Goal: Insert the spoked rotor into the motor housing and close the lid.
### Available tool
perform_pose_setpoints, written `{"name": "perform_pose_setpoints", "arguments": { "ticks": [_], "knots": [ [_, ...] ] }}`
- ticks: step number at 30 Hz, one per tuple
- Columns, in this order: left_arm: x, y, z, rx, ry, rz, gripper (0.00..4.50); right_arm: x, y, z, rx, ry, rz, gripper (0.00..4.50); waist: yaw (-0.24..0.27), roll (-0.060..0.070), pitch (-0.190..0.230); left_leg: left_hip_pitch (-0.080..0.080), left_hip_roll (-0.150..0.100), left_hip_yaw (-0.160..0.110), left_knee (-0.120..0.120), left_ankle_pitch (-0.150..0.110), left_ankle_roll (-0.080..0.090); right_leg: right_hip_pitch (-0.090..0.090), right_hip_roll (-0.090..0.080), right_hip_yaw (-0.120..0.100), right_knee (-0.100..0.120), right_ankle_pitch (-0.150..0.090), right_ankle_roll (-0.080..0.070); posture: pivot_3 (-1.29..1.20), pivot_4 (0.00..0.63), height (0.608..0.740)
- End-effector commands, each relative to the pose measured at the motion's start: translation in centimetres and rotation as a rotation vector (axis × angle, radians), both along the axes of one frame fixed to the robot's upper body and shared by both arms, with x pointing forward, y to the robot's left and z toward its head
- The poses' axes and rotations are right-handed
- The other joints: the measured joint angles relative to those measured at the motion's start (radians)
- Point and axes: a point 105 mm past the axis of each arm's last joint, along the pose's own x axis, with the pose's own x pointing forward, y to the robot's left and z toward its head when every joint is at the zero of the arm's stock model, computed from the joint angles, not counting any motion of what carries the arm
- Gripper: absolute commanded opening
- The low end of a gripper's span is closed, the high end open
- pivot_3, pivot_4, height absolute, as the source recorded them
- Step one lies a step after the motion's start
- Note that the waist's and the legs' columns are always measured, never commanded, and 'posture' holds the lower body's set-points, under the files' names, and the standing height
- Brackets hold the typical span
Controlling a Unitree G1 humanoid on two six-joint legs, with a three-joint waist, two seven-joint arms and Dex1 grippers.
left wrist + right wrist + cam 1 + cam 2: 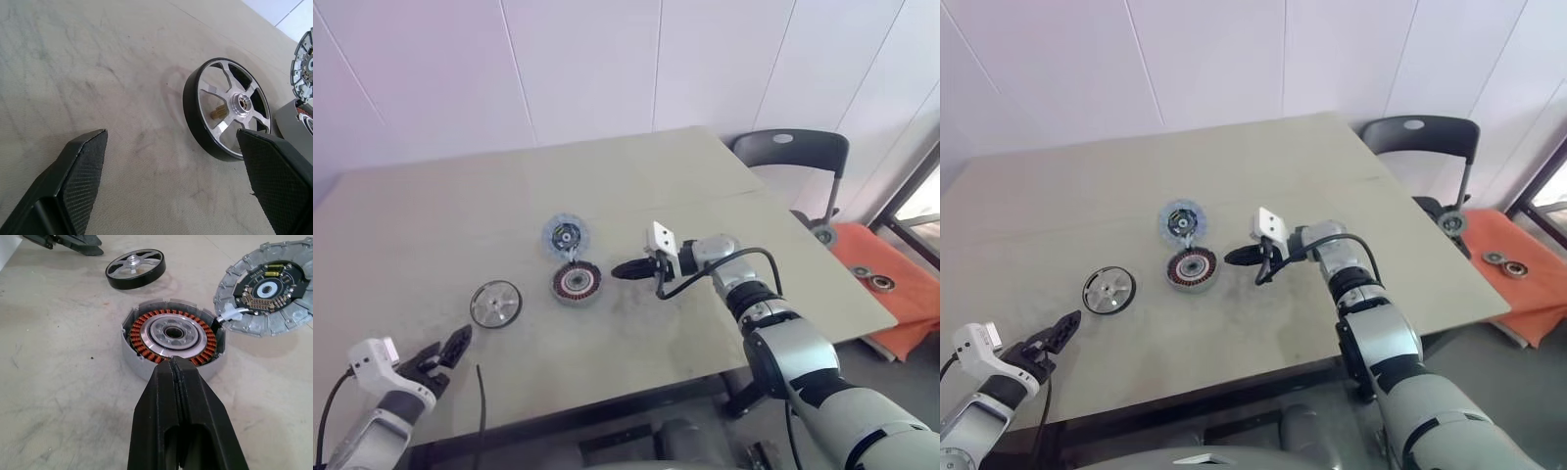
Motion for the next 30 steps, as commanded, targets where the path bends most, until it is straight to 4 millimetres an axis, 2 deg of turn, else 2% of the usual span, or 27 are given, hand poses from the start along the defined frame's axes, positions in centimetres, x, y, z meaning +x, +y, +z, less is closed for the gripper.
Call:
{"name": "perform_pose_setpoints", "arguments": {
  "ticks": [1,7,10,13,17,25,30],
  "knots": [
    [0.2,-0.6,-1.1,-0.018,0.021,-0.050,4.50,0.5,0.3,1.4,0.017,-0.054,0.007,0.01,0.002,0.000,0.000,0.000,0.000,0.000,0.000,0.000,0.000,0.000,0.000,0.000,0.000,0.000,0.000,0.00,0.000,0.740],
    [1.0,-1.7,0.8,0.008,-0.091,-0.173,4.50,0.4,0.3,1.2,0.016,-0.048,0.005,0.01,0.001,0.000,0.000,-0.001,-0.001,0.000,0.001,0.000,0.000,0.000,0.000,0.003,0.000,0.000,0.000,0.00,0.000,0.740],
    [1.6,-4.3,3.9,0.003,-0.218,-0.317,4.50,0.4,0.3,1.0,0.012,-0.044,0.004,0.01,-0.002,-0.005,0.000,-0.003,-0.002,0.001,0.001,0.000,0.000,-0.002,0.000,0.003,-0.001,0.000,0.000,0.00,0.000,0.740],
    [1.7,-6.3,5.9,0.015,-0.278,-0.415,4.50,0.4,0.4,1.0,0.009,-0.042,0.006,0.01,-0.006,-0.011,0.001,-0.004,-0.001,0.001,-0.001,0.000,0.000,-0.004,0.000,0.004,-0.001,0.001,-0.001,0.00,0.000,0.740],
    [1.9,-7.3,8.4,0.020,-0.358,-0.465,4.50,0.3,0.5,0.9,0.004,-0.042,0.010,0.01,-0.009,-0.011,0.001,-0.004,-0.001,0.002,-0.002,0.000,0.000,-0.005,0.000,0.005,-0.001,0.003,-0.003,0.00,0.000,0.740],
    [1.4,-6.4,8.5,0.022,-0.353,-0.428,4.50,0.3,0.4,0.7,-0.002,-0.042,0.007,0.01,-0.008,-0.012,0.002,-0.004,-0.001,0.002,-0.002,0.000,0.000,-0.004,0.001,0.006,-0.001,0.002,-0.003,0.00,0.000,0.740],
    [1.8,-3.6,6.0,0.032,-0.261,-0.287,4.50,0.4,0.4,0.7,-0.006,-0.043,0.004,0.01,-0.008,-0.012,0.002,-0.003,-0.001,0.002,-0.002,0.000,0.000,-0.004,0.001,0.006,-0.001,0.002,-0.003,0.00,0.000,0.740]
  ]
}}
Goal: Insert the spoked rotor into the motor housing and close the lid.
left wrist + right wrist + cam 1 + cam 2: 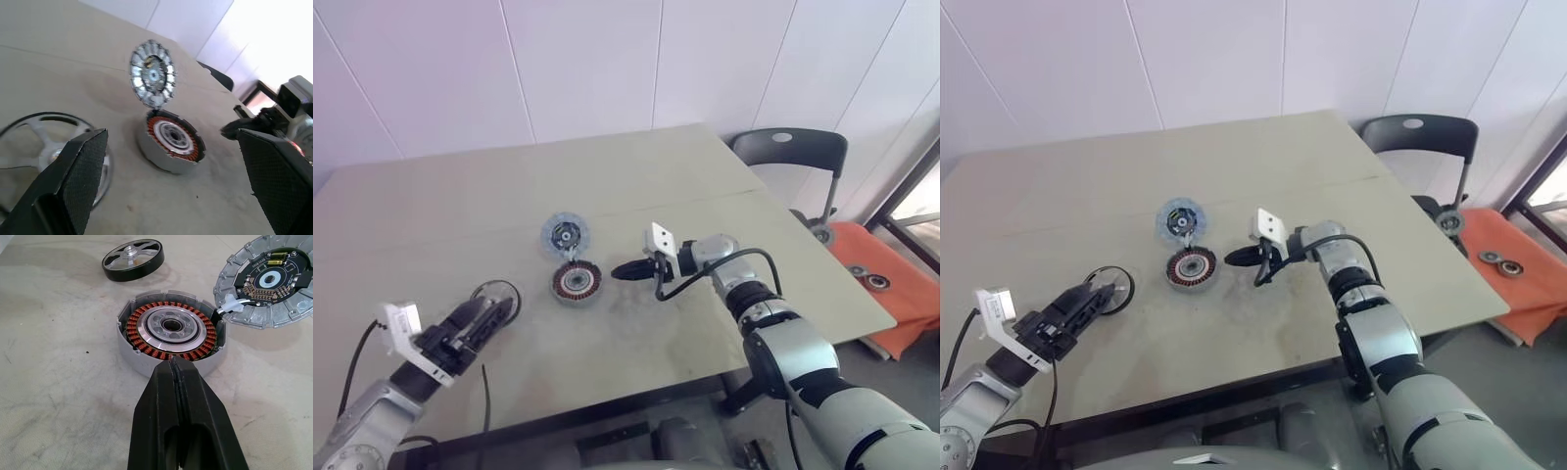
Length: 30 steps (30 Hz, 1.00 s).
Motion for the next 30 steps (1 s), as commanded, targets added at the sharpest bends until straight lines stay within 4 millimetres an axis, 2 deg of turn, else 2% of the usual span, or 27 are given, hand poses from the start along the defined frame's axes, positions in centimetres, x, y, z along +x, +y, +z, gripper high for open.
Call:
{"name": "perform_pose_setpoints", "arguments": {
  "ticks": [1,10,21,30],
  "knots": [
    [0.4,2.1,-0.7,0.018,0.016,0.110,4.50,0.3,0.4,0.9,0.009,-0.040,0.009,0.01,0.000,0.000,0.000,0.000,0.000,0.000,0.000,0.000,0.000,0.000,0.000,0.000,0.000,0.000,0.000,0.00,0.000,0.740],
    [0.6,3.8,-3.6,0.014,0.086,0.196,4.50,0.3,0.2,0.9,0.005,-0.040,0.009,0.01,0.001,-0.001,0.000,0.000,0.000,0.000,0.000,0.000,0.000,0.000,0.000,0.000,0.000,0.000,0.000,0.00,0.000,0.740],
    [3.4,3.1,-4.9,0.016,0.095,0.209,4.50,0.4,0.1,1.0,0.003,-0.043,0.006,0.01,0.002,-0.001,0.000,0.000,0.000,0.000,0.000,0.000,0.000,0.001,0.000,0.000,0.000,0.000,0.000,0.00,0.000,0.740],
    [4.7,2.5,-5.8,0.014,0.115,0.197,4.50,0.5,-0.1,1.0,0.006,-0.044,-0.004,0.01,0.004,-0.001,0.000,0.001,0.000,0.000,0.001,0.000,0.000,0.002,0.000,0.000,0.001,0.000,0.000,0.00,0.000,0.740]
  ]
}}
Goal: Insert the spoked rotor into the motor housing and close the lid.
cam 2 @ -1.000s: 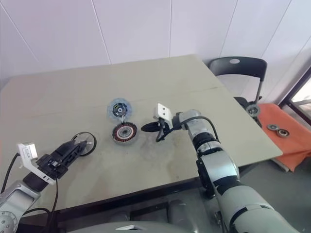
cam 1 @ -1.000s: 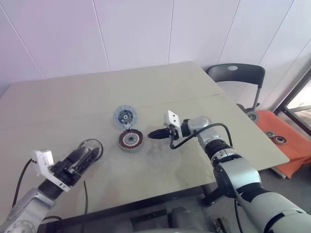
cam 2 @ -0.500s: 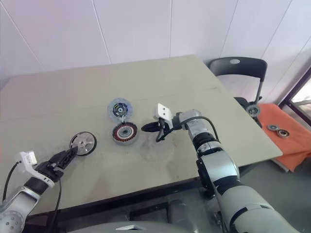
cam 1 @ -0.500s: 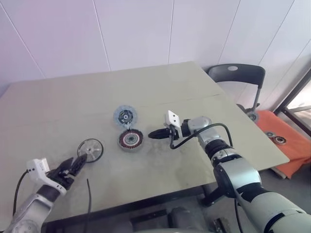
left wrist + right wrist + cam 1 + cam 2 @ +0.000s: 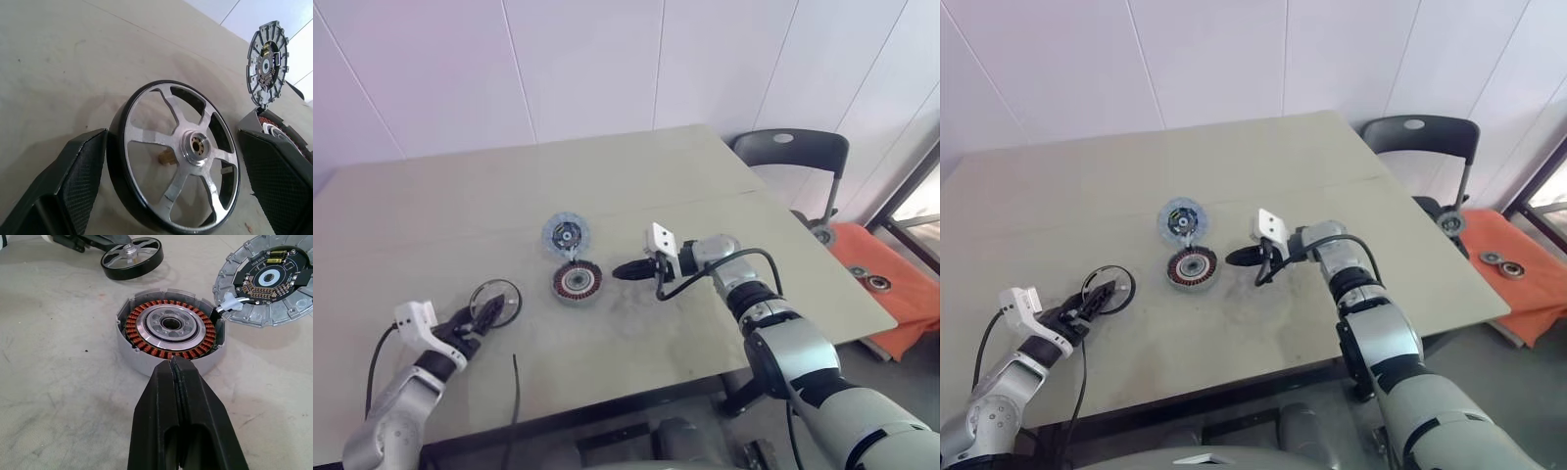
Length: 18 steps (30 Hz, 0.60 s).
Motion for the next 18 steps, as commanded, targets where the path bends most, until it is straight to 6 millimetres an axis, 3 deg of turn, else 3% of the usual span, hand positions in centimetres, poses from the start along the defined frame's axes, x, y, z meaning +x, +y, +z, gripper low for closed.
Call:
{"name": "perform_pose_setpoints", "arguments": {
  "ticks": [1,4,9,18],
  "knots": [
    [0.9,-0.2,0.0,0.010,-0.008,-0.002,4.50,0.4,0.1,1.0,0.010,-0.043,0.002,0.01,0.001,0.000,0.000,0.000,0.000,0.000,0.000,0.000,0.000,0.000,0.000,0.000,0.000,0.000,0.000,0.00,0.000,0.740],
    [1.8,-0.4,-0.5,0.001,0.005,0.013,4.50,0.4,0.1,1.0,0.011,-0.042,0.000,0.01,0.003,0.000,0.000,0.001,0.000,-0.001,0.001,0.000,0.000,0.002,0.000,0.000,0.000,0.000,0.000,0.00,0.000,0.740],
    [2.7,-2.9,-1.0,0.004,0.010,-0.053,4.50,0.3,0.2,0.9,0.014,-0.039,0.003,0.01,0.006,0.002,0.000,0.001,-0.001,-0.002,0.002,0.000,0.000,0.004,0.000,0.000,0.000,0.000,0.000,0.00,0.000,0.740],
    [3.3,-4.0,-1.0,-0.015,0.001,-0.074,4.50,0.4,0.1,0.8,0.009,-0.039,-0.002,0.01,0.008,0.002,0.000,0.001,-0.003,-0.002,0.002,0.000,0.000,0.004,0.000,0.001,0.000,0.000,0.000,0.00,0.000,0.740]
  ]
}}
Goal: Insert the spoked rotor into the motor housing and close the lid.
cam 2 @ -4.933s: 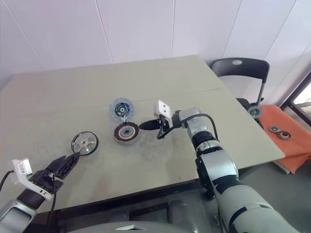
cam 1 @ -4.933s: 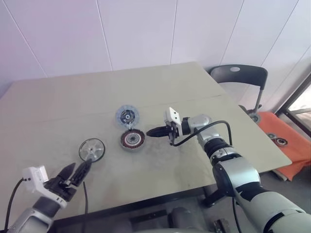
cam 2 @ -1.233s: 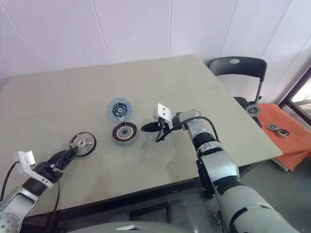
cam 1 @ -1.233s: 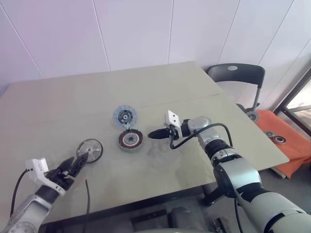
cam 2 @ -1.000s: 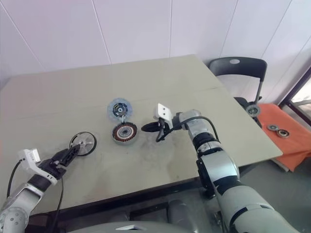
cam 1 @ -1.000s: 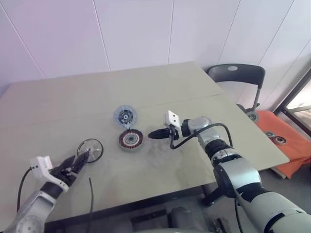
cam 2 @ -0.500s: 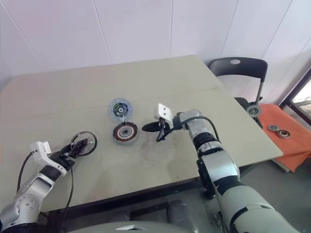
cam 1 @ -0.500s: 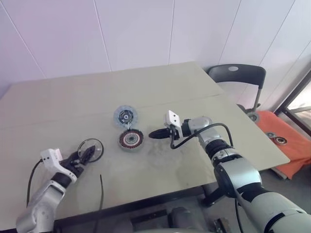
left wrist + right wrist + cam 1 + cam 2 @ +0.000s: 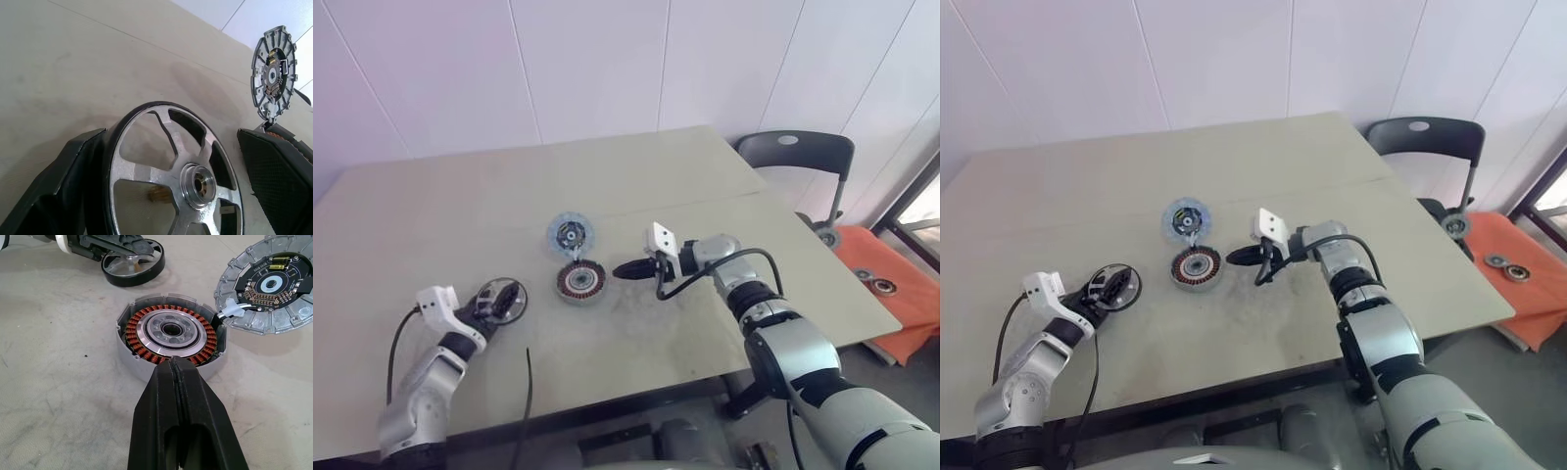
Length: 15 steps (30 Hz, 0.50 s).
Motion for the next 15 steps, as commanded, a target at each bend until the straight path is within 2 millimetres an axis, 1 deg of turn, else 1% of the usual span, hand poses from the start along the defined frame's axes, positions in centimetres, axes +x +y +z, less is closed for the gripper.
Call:
{"name": "perform_pose_setpoints", "arguments": {
  "ticks": [1,8,13,15],
  "knots": [
    [0.4,-1.9,-0.5,-0.022,0.021,-0.064,4.50,0.3,0.1,0.8,0.008,-0.037,0.006,0.01,-0.001,0.000,0.000,0.000,0.000,0.000,0.000,0.000,0.000,0.000,0.000,0.000,0.000,0.000,0.000,0.00,0.000,0.740],
    [0.6,-2.9,0.0,-0.043,0.010,-0.108,4.50,0.3,0.1,0.8,0.005,-0.036,0.005,0.01,-0.001,0.000,0.000,0.000,0.000,0.000,0.000,0.000,0.000,0.000,0.000,0.000,0.000,0.000,0.000,0.00,0.000,0.740],
    [0.5,-2.2,-0.6,-0.032,0.047,-0.080,4.50,0.3,0.1,0.6,0.000,-0.036,0.002,0.01,-0.001,0.000,0.000,0.000,0.000,0.000,0.000,0.000,0.000,0.000,0.000,0.000,0.000,0.000,0.000,0.00,0.000,0.740],
    [0.4,-2.2,-0.5,-0.039,0.042,-0.083,4.50,0.4,0.0,0.6,-0.002,-0.036,-0.001,0.01,-0.001,0.000,0.000,0.000,0.000,0.000,0.000,0.000,0.000,0.000,0.000,0.000,0.000,0.000,0.000,0.00,0.000,0.740]
  ]
}}
